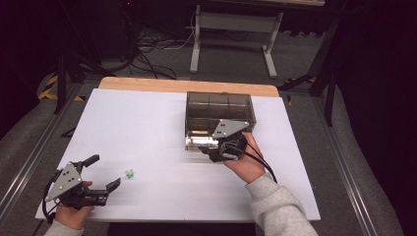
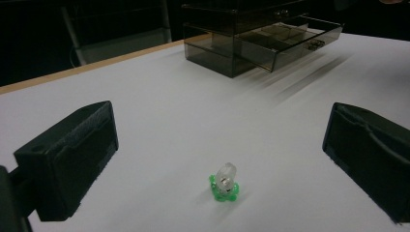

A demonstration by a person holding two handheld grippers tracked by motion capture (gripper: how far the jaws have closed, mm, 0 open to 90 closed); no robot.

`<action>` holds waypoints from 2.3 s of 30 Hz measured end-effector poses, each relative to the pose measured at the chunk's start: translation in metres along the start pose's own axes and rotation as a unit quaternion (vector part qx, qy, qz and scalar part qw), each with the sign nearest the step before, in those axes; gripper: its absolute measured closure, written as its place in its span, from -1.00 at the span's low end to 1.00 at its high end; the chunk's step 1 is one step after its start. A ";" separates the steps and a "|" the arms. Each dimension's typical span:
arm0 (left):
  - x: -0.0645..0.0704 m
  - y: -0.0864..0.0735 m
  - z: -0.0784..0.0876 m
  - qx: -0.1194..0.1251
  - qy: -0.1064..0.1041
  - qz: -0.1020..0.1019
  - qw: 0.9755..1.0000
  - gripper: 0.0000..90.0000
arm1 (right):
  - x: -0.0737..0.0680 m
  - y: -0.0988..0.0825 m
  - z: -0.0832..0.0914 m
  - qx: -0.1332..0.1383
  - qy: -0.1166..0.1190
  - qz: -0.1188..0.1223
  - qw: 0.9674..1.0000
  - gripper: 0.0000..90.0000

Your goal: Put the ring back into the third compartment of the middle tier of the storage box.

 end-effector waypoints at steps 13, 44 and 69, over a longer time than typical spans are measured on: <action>0.000 0.000 0.000 0.002 -0.003 0.003 1.000 -1.00 | -0.014 0.010 -0.016 0.002 0.013 0.001 1.000 -0.22; -0.001 0.001 0.001 0.005 -0.004 0.005 1.000 -1.00 | -0.060 0.032 -0.068 0.003 0.067 0.007 0.998 -0.23; -0.001 0.002 0.001 0.009 -0.005 0.005 1.000 -1.00 | -0.087 0.038 -0.104 -0.008 0.099 0.017 0.995 -0.25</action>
Point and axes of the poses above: each handheld gripper's, and its own axes: z roughly backward along the jaws, y roughly out of its top, x roughly to its right, the point moved 4 cm from there along -z, roughly forward along the jaws, and after that the axes turned 2 degrees about -x, right-handed, at the moved point
